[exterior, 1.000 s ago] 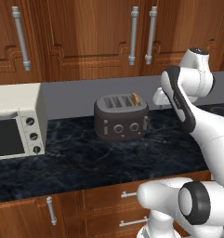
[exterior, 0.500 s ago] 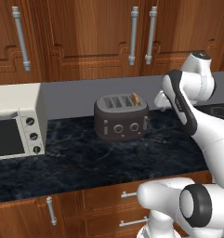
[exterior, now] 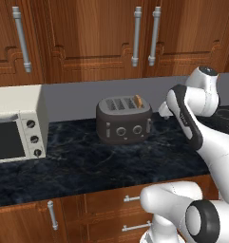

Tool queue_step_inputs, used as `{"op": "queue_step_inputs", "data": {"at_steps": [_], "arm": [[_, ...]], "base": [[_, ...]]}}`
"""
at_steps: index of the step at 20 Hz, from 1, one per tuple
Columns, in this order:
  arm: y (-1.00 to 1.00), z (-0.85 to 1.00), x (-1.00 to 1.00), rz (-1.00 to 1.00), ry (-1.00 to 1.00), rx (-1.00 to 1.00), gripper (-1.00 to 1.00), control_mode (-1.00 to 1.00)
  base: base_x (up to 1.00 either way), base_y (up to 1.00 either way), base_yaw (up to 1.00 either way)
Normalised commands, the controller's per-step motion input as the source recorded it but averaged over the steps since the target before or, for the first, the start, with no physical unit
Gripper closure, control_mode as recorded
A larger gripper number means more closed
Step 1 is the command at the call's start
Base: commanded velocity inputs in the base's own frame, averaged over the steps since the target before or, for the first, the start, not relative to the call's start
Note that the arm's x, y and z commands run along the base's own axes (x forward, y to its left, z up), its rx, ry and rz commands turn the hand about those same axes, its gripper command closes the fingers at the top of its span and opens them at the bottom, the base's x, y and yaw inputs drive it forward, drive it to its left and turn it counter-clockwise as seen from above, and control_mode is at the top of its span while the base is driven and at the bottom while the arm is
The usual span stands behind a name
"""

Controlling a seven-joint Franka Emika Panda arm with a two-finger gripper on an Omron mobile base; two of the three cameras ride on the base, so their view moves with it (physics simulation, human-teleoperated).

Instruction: Start the toaster. Once the lever pops up, take the bread to the plate on the dining counter.

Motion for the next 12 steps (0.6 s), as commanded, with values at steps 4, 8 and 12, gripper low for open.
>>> {"op": "queue_step_inputs", "data": {"at_steps": [4,8,12], "arm": [[-0.17,-0.04,0.11,0.0,-0.03,0.0,-1.0,-1.0],[-0.16,0.0,0.15,0.0,-0.01,0.0,-1.0,-1.0],[-0.01,-0.04,0.22,0.0,0.0,0.0,-1.0,-1.0]], "base": [[0.0,0.0,0.0],[0.0,0.0,0.0],[0.0,0.0,0.0]]}}
